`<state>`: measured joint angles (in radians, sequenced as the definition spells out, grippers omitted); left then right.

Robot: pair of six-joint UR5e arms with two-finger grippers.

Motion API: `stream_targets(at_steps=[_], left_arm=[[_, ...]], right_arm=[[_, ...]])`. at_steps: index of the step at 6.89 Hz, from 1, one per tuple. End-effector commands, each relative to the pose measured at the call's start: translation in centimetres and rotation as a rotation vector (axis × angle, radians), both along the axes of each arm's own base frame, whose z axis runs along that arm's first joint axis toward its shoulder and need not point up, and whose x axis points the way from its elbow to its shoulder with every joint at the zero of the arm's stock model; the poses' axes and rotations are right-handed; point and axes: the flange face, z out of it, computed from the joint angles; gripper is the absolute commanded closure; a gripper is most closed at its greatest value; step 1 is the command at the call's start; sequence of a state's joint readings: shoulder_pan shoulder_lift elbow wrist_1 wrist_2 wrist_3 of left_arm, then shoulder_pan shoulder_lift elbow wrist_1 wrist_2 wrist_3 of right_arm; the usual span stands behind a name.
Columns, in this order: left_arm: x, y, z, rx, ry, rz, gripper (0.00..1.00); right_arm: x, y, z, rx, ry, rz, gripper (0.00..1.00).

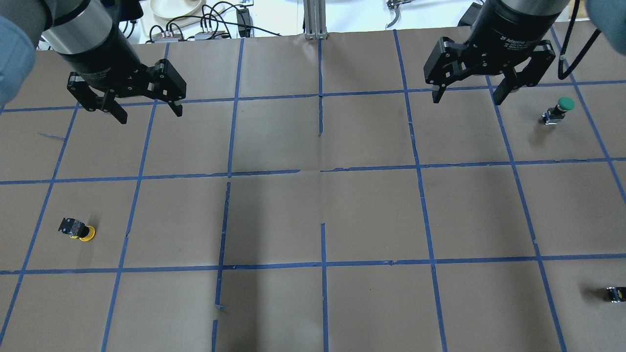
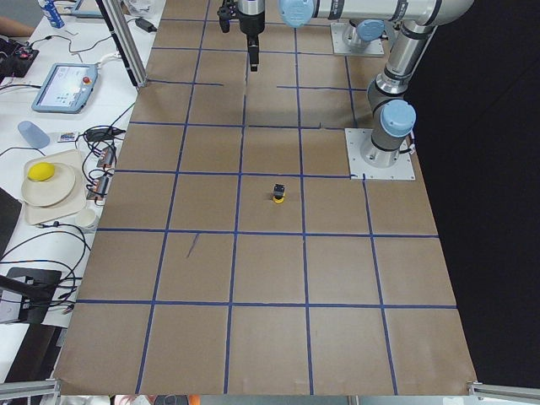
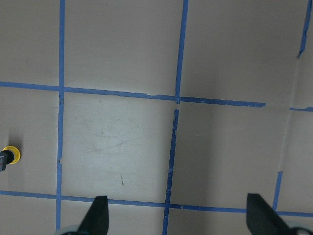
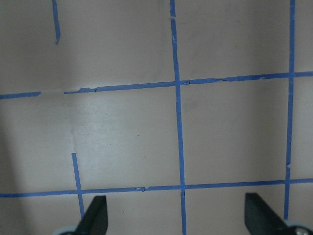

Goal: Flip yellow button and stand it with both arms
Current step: 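Move the left gripper down toward the yellow-capped button lying on its side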

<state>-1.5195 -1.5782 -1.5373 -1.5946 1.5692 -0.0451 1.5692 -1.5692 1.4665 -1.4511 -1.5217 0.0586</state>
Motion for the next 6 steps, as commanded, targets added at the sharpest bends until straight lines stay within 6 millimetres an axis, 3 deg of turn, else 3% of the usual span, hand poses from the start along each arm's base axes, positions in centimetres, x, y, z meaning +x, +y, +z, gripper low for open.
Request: stream_targets(at_steps=[1, 3, 4, 6], left_arm=[[0.3, 0.1, -0.6, 0.012, -0.002, 0.003, 0.00], [2.8, -0.5, -2.0, 0.030, 0.012, 0.040, 0.00], [5.5, -0.9, -2.4, 0.040, 0.007, -0.024, 0.00], [16.7, -0.3, -6.4, 0.103, 0.046, -0.032, 0.00]], right_arm=[[0.0, 0.0, 0.0, 0.000, 0.000, -0.001, 0.00], [0.0, 0.0, 0.0, 0.000, 0.000, 0.000, 0.00], [0.0, 0.0, 0.0, 0.000, 0.000, -0.001, 0.00], [0.0, 0.0, 0.0, 0.000, 0.000, -0.001, 0.00]])
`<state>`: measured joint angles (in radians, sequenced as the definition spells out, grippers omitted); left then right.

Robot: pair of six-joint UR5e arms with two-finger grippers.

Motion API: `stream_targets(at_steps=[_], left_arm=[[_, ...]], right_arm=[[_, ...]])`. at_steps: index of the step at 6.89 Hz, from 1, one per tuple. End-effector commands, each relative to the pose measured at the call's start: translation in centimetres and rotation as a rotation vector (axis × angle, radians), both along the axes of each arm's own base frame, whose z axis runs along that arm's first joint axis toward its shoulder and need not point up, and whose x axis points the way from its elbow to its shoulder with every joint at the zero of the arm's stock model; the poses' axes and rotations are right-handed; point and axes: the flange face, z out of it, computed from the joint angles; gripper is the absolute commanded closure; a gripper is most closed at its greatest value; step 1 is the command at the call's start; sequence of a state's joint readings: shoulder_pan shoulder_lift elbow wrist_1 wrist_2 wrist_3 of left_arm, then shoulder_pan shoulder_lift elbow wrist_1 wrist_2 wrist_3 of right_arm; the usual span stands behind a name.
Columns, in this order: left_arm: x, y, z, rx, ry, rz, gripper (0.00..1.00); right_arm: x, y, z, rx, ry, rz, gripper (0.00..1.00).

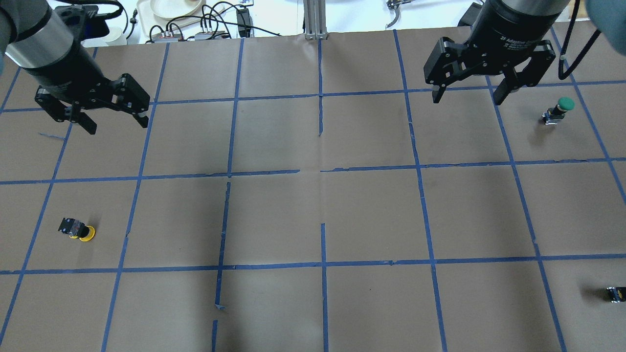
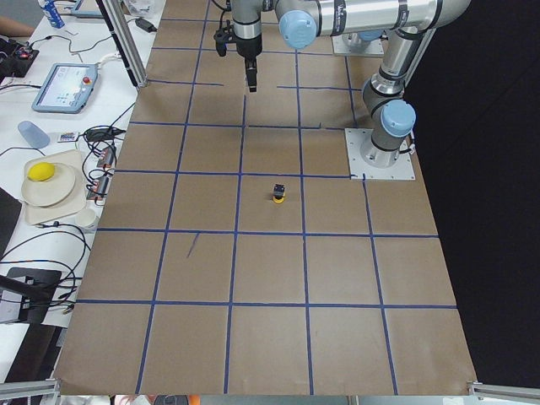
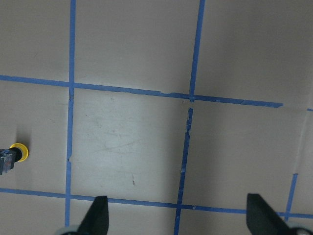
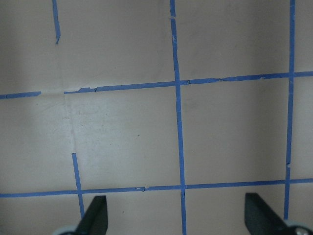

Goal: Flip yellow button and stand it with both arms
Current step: 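Move the left gripper down toward the yellow-capped button lying on its side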

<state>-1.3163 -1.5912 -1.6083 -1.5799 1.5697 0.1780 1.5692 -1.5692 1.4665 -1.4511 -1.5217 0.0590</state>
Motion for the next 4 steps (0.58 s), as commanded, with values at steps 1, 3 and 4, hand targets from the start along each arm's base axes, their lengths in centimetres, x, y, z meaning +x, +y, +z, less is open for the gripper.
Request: stream_targets(at_steps=[1, 3, 4], left_arm=[[11.3, 1.5, -4.1, 0.043, 0.044, -0.021, 0.00], [16.3, 1.1, -11.4, 0.031, 0.040, -0.069, 0.00], [18.5, 2.1, -15.1, 0.026, 0.058, -0.169, 0.00]], right_arm=[[0.0, 0.0, 0.0, -0.002, 0.000, 0.001, 0.00], [0.0, 0.0, 0.0, 0.000, 0.000, 0.001, 0.00], [0.0, 0.0, 0.0, 0.000, 0.002, -0.001, 0.00]])
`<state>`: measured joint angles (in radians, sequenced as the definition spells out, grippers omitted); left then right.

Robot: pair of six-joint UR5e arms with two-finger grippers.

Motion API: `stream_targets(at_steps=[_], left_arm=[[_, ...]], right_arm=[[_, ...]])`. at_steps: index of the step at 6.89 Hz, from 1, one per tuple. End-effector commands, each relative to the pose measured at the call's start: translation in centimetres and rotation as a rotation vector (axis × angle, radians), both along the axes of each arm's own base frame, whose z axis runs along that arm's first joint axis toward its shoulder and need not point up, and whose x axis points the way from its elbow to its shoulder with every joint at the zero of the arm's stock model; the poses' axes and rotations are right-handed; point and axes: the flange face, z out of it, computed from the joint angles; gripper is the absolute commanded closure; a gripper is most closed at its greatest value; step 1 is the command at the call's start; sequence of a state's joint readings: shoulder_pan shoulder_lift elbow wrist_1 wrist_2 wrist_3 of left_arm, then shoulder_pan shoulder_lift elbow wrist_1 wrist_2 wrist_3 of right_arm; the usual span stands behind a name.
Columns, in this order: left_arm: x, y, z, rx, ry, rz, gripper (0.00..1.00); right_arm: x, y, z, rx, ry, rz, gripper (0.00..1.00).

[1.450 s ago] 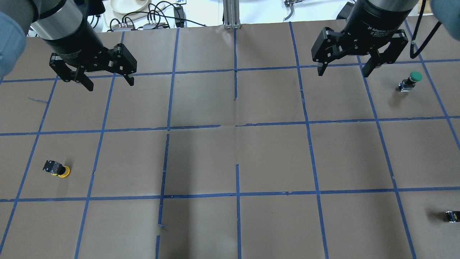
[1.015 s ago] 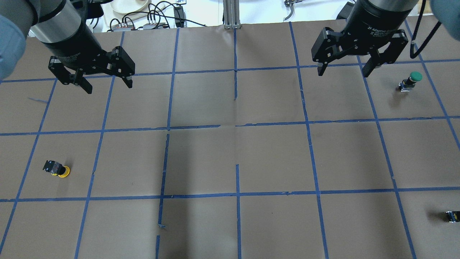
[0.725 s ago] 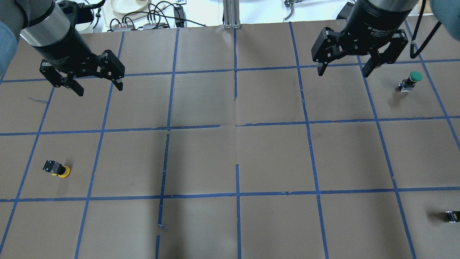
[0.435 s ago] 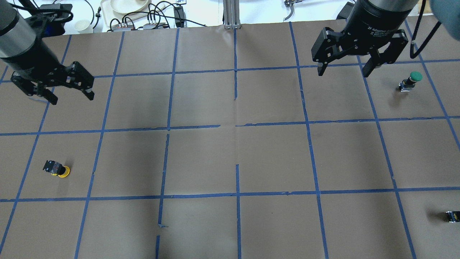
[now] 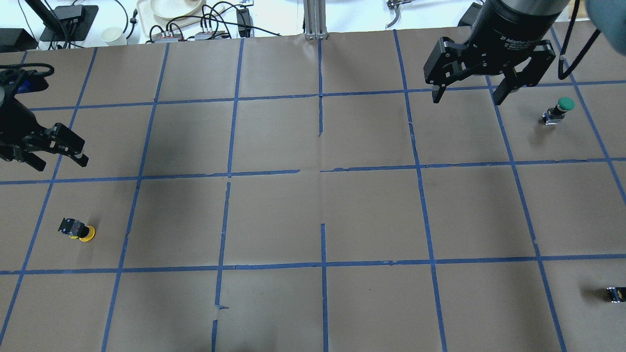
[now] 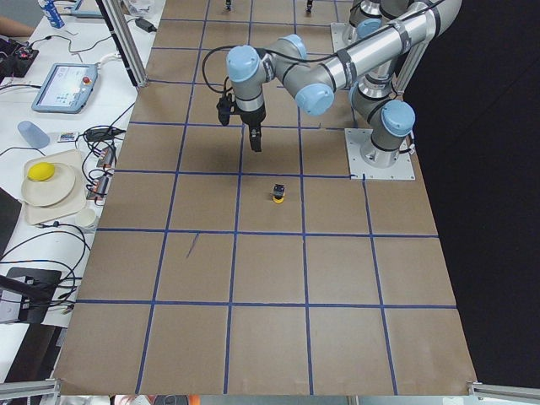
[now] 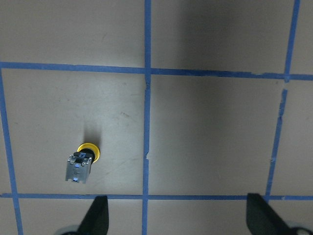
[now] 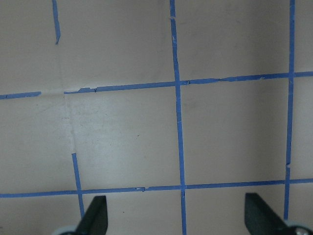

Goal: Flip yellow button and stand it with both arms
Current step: 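Move the left gripper down toward the yellow-capped button lying on its side, then close the left gripper on the yellow-capped button's black base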

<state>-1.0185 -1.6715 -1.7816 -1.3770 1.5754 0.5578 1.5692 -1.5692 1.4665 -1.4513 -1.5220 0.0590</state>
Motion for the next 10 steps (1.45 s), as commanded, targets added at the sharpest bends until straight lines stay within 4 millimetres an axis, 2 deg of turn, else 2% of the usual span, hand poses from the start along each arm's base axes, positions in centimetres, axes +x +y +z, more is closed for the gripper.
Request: stream_targets(at_steps=[1, 2, 3, 6, 8, 9, 10], left_arm=[[4.2, 2.3, -7.1, -0.014, 0.018, -0.119, 0.00], [4.3, 3.3, -9.1, -0.015, 0.023, -0.166, 0.00], [3.8, 4.6, -10.9, 0.024, 0.033, -0.297, 0.00], [4.2, 5.1, -12.8, 0.010, -0.051, -0.334, 0.02], [5.0, 5.7, -13.6, 0.029, -0.036, -0.295, 0.05], [4.7, 6.2, -14.1, 0.038, -0.031, -0.262, 0.16], [5.0, 6.3, -14.1, 0.039, -0.030, -0.254, 0.37]], right_arm=[[0.0, 0.0, 0.0, -0.004, 0.000, -0.001, 0.00], [0.0, 0.0, 0.0, -0.004, 0.000, -0.001, 0.00], [0.0, -0.1, 0.1, -0.006, 0.000, -0.002, 0.00], [0.0, -0.1, 0.1, -0.006, 0.000, -0.001, 0.00], [0.0, -0.1, 0.1, -0.006, 0.000, -0.002, 0.00], [-0.1, -0.1, 0.0, -0.004, 0.000, -0.002, 0.00], [-0.1, -0.1, 0.0, -0.004, 0.001, -0.002, 0.00]])
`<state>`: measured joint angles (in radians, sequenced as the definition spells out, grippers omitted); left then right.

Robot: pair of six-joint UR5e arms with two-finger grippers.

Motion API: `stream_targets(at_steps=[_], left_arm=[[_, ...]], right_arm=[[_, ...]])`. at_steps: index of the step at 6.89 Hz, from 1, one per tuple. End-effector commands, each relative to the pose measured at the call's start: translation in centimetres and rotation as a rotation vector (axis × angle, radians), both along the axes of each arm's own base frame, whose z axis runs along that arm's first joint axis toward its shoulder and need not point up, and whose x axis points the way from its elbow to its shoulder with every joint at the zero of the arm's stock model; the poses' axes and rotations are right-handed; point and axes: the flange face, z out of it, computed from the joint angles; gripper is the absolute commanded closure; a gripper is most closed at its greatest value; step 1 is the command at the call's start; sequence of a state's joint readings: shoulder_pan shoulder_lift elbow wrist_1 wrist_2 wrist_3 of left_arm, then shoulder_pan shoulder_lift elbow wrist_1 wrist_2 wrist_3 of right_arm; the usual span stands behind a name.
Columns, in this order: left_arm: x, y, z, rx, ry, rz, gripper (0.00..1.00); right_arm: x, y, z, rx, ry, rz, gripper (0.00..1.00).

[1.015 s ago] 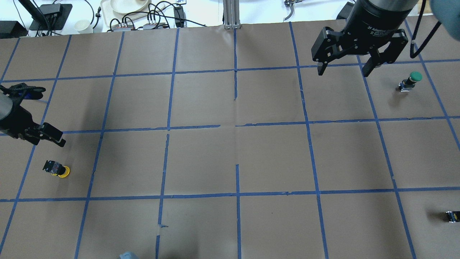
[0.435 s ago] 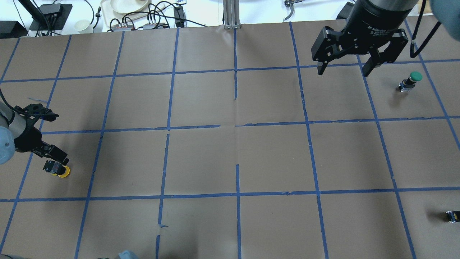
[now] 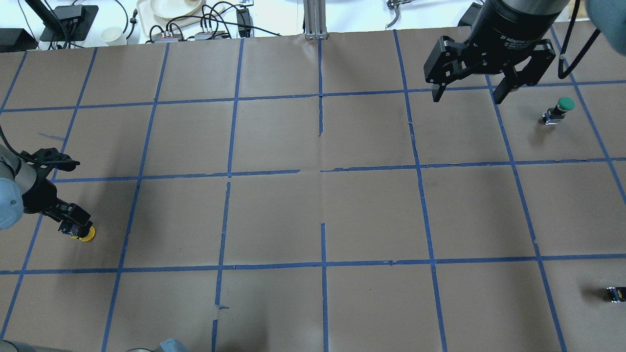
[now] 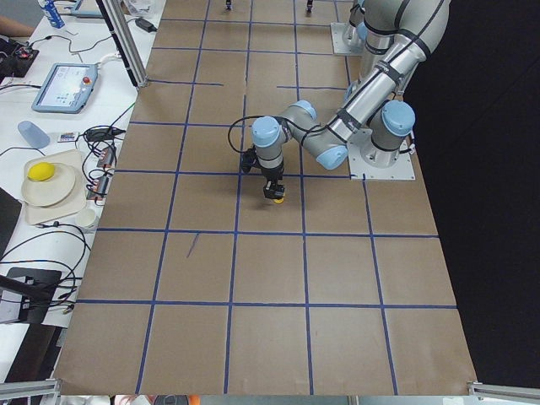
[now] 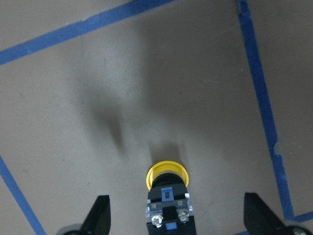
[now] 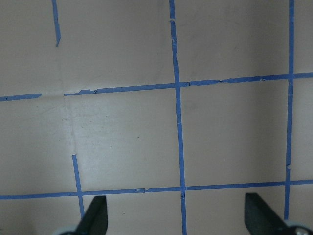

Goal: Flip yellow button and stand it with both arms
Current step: 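Close the left gripper on the yellow-capped button's black base, then lift the button with the left gripper while the right arm swings over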

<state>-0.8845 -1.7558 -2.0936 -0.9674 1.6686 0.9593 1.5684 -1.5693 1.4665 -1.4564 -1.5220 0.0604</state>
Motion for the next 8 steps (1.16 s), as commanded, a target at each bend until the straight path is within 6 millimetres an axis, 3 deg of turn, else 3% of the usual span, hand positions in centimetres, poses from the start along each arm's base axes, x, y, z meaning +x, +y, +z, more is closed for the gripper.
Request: stream_targets(at_steps=[1, 2, 3, 5, 7, 8], left_arm=[[0.1, 0.6, -0.4, 0.012, 0.007, 0.026, 0.69], [0.2, 0.5, 0.2, -0.003, -0.002, 0.014, 0.85], [0.4, 0.2, 0.8, -0.026, -0.011, 0.021, 0.90], [-1.6, -0.5, 2.8, -0.124, 0.059, 0.032, 0.94], [-6.8, 0.9, 7.1, -0.136, 0.240, 0.102, 0.95], [-10.2, 0.7, 8.1, -0.154, 0.343, 0.087, 0.95]], right_arm=[[-0.1, 0.0, 0.0, 0.001, 0.001, 0.000, 0.00], [0.0, 0.0, 0.0, 0.001, 0.001, 0.001, 0.00], [-0.1, 0.0, 0.0, 0.001, 0.001, 0.000, 0.00], [-0.1, 0.0, 0.0, 0.001, 0.001, 0.000, 0.00], [-0.5, -0.3, -0.1, 0.001, -0.009, -0.011, 0.00], [-1.5, -0.7, -0.1, 0.006, -0.084, -0.050, 0.00]])
